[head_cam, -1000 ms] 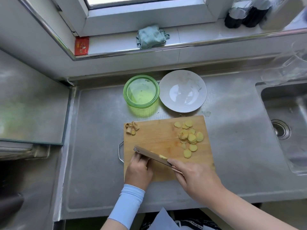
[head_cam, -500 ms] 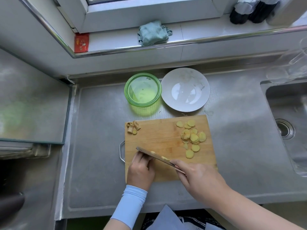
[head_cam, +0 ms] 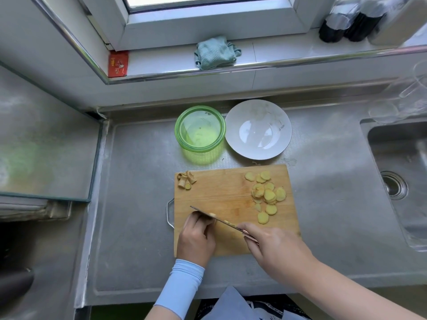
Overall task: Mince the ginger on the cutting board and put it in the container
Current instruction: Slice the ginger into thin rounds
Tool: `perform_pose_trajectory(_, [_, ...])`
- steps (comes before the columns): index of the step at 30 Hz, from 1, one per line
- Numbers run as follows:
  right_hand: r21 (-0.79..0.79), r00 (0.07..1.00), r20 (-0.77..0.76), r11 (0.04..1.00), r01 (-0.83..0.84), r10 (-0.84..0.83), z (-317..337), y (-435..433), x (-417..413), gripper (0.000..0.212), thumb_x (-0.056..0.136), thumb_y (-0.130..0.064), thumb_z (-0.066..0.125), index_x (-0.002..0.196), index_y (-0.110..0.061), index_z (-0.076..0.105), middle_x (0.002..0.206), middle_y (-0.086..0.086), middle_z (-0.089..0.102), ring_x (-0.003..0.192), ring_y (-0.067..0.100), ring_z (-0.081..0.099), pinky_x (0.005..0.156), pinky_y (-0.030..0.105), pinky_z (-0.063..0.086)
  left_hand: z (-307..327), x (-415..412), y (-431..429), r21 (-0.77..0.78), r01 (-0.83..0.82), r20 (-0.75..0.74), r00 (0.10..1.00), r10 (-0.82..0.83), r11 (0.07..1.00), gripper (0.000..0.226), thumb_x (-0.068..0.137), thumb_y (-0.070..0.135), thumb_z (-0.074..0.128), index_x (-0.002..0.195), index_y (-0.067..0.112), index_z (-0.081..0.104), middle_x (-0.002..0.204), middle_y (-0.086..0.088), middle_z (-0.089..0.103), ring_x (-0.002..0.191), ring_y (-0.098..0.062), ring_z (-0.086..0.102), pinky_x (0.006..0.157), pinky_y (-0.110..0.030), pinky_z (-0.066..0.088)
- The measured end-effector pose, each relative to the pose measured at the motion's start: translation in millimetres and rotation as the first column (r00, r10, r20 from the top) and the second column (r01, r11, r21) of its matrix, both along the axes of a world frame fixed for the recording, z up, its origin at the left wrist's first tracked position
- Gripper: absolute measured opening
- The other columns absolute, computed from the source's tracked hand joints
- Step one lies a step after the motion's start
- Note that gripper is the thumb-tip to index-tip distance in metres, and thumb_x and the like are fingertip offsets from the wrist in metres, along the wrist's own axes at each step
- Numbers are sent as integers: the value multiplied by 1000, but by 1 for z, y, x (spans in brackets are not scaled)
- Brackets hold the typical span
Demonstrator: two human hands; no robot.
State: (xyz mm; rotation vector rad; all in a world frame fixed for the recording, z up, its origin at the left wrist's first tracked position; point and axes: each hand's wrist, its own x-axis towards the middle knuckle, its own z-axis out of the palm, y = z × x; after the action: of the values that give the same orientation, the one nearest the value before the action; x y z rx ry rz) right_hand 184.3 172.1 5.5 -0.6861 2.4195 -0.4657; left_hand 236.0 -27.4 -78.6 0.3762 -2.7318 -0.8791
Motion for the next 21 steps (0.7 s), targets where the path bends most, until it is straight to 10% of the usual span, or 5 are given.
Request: perform_pose_trajectory(21, [12, 998, 20, 999, -53, 52, 12, 2, -12, 31, 106, -44, 32, 135, -40, 41, 94, -4, 69, 80, 24, 62, 67, 40, 52, -4, 1, -2, 15, 19, -21, 1000, -19, 1000, 21, 68, -14, 76, 74, 5, 69, 82, -7, 65, 81, -16, 55, 77, -15, 43])
